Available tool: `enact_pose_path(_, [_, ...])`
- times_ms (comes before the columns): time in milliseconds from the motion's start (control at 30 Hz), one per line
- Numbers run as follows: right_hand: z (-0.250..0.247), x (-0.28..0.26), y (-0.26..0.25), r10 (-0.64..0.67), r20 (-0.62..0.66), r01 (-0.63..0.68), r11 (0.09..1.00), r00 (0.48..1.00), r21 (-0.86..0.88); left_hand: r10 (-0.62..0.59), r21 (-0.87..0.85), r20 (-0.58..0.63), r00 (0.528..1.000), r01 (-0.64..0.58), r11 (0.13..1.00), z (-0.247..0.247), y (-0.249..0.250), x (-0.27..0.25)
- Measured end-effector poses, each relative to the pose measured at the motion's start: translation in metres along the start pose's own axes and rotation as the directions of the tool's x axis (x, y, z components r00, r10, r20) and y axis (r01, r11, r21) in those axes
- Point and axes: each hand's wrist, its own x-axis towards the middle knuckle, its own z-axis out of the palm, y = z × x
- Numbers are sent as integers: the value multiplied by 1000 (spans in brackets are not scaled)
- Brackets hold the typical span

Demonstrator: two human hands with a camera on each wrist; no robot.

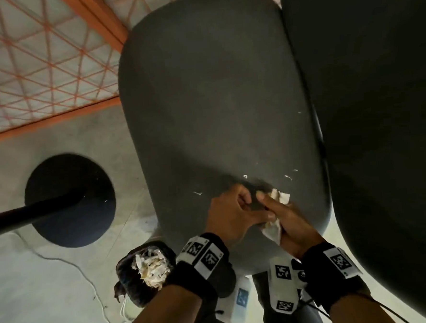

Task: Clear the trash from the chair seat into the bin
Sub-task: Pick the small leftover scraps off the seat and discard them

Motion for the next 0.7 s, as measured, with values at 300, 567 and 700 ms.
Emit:
enact_pose_path(300, [24, 3, 15, 88, -68, -100, 973, 994, -207, -92, -118, 157, 983, 111, 987, -51, -37, -6])
enact_pose_path(567, [6, 1, -13, -72, -270, 36, 990, 960, -136, 63, 590, -126, 990, 24, 807, -65, -64, 31])
enact_pose_path(700, [-8, -9, -22, -23, -305, 29, 999, 952, 14, 57, 647, -36, 998, -21, 762, -67, -57, 38])
